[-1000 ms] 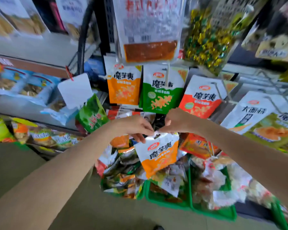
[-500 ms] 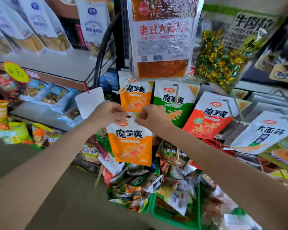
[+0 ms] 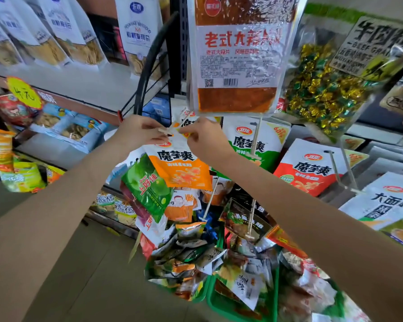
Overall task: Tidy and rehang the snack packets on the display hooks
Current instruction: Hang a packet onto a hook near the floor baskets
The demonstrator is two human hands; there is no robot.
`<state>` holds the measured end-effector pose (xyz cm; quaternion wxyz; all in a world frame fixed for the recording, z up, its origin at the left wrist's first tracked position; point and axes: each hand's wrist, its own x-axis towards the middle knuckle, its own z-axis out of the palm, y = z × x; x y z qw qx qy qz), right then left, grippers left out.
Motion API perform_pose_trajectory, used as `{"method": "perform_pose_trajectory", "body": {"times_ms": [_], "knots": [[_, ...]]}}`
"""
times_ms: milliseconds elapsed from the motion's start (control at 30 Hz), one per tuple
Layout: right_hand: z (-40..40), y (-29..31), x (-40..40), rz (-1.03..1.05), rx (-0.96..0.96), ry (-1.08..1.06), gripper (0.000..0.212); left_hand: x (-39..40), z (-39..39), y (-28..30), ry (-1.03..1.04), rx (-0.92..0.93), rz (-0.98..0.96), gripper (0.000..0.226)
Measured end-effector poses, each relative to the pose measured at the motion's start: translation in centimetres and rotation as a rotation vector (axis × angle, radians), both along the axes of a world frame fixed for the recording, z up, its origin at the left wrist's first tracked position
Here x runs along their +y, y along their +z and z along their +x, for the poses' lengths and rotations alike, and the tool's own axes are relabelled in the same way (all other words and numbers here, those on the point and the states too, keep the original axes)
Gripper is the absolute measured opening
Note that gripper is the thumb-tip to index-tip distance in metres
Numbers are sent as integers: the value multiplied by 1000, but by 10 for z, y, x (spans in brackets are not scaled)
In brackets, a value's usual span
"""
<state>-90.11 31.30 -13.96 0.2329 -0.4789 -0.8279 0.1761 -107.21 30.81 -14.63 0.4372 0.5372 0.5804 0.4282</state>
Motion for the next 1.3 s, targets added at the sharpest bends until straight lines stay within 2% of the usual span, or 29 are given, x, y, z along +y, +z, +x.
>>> {"method": "perform_pose_trajectory", "body": {"times_ms": [233, 433, 600, 667, 800, 933, 967, 1033, 1100, 1200, 1300], "knots": [[-4, -2, 10, -29, 86, -42, 36, 7, -2, -1, 0, 69, 27, 14], [-5, -3, 10, -18, 174, -90, 33, 12, -2, -5, 26, 74, 76, 22], [-2, -9, 18, -57, 108, -192, 29, 33, 6, -11, 3, 226, 93, 30], [1, -10, 25, -106, 67, -254, 27, 39, 7, -19, 18, 266, 166, 38], [-5, -10, 32, -211, 21, -291, 29, 32, 14, -49, 26, 608, 332, 59], [-16, -14, 30, -303, 123, -332, 12, 17, 31, -68, 212, 778, 328, 48], [-16, -16, 27, -310, 112, -337, 28, 13, 35, -71, 207, 839, 318, 46], [-14, -21, 12, -287, 67, -352, 48, 2, 43, -80, 58, 987, 346, 44], [-8, -22, -10, -260, 59, -355, 56, -11, 52, -89, -132, 1026, 424, 38], [18, -9, -39, -132, 34, -248, 48, -22, 72, -89, -215, 979, 533, 22], [55, 18, -49, 96, 90, -296, 39, -22, 100, -69, -210, 880, 689, 29]]}}
